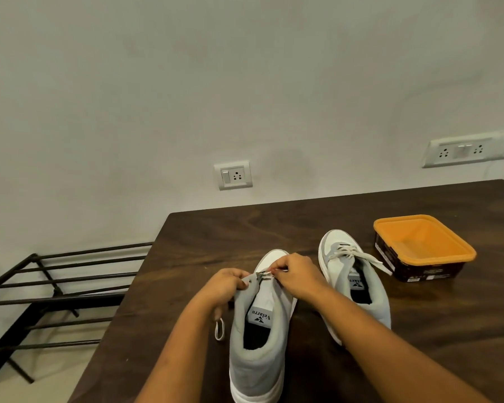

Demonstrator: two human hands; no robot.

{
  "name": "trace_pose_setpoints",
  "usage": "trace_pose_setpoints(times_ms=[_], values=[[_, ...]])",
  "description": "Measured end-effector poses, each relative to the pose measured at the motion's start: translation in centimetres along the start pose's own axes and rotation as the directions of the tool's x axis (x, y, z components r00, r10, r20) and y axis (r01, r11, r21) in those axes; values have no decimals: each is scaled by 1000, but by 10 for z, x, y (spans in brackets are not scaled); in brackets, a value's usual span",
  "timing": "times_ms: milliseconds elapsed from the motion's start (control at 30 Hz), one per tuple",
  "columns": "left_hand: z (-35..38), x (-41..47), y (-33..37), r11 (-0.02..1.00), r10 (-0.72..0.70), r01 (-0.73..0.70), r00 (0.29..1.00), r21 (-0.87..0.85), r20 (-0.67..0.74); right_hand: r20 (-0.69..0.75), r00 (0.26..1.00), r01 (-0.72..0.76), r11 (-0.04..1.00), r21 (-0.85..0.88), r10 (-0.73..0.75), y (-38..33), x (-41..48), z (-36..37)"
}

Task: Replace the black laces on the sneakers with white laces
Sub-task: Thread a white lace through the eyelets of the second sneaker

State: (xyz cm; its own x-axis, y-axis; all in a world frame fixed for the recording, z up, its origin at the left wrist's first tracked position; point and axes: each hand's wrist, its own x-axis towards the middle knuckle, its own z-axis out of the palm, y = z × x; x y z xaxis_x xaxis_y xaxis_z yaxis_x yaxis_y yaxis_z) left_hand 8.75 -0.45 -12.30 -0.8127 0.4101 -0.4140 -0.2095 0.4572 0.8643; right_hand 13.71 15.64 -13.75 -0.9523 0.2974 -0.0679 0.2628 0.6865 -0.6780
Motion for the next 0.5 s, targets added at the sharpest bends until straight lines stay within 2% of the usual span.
trace_pose_setpoints(times_ms=[200, 500], values=[[0, 5, -3, 1000, -11, 10, 1000, 3, 19, -103, 995, -4, 997, -72, -3, -8, -7, 5], [1, 8, -6, 1000, -7, 7, 1000, -9, 31, -143, 990, -26, 974, -226, -7, -15, -17, 16]])
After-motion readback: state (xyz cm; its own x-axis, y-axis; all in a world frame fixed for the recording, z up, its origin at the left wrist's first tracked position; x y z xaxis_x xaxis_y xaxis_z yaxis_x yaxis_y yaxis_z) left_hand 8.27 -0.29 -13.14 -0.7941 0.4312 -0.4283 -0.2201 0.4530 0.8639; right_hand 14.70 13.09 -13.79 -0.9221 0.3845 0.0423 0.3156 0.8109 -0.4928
